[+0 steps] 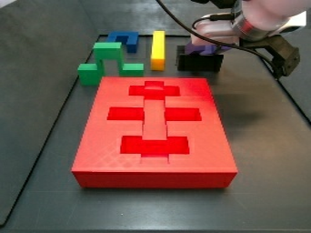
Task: Pick up the purple object. Move up. Place the purple object on the fixture. Regrasp the purple object. Move to above the board. Insert the purple object.
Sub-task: Regrasp the purple object, then move to above the board.
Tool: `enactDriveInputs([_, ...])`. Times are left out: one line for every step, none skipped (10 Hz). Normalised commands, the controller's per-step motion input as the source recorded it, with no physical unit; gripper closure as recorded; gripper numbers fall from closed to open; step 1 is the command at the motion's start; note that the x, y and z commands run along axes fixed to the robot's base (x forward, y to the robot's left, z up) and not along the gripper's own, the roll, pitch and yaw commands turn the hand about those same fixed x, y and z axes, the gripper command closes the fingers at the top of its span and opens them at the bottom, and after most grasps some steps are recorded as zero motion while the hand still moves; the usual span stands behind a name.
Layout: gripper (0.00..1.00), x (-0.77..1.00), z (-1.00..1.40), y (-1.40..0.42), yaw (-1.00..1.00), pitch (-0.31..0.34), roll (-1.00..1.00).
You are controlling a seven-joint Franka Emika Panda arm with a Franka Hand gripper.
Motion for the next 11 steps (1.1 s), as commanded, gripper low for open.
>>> enactDriveInputs([1.00,0.00,0.00,0.00,0.00,0.000,0.00])
enactDriveInputs([1.00,0.00,0.00,0.00,0.00,0.000,0.00])
enactDriveInputs([1.00,0.00,0.00,0.00,0.00,0.000,0.00])
enactDriveInputs([1.00,0.00,0.00,0.00,0.00,0.000,0.00])
enactDriveInputs([1.00,0.00,0.00,0.00,0.00,0.000,0.00])
enactDriveInputs([1.00,0.00,0.00,0.00,0.00,0.000,0.00])
enactDriveInputs([1.00,0.00,0.00,0.00,0.00,0.000,0.00])
enactDriveInputs([1.00,0.00,0.00,0.00,0.00,0.000,0.00])
enactDriveInputs([1.00,0.00,0.00,0.00,0.00,0.000,0.00])
enactDriveInputs([1.00,0.00,0.00,0.00,0.00,0.000,0.00])
enactDriveInputs([1.00,0.00,1.40,0.00,0.00,0.000,0.00])
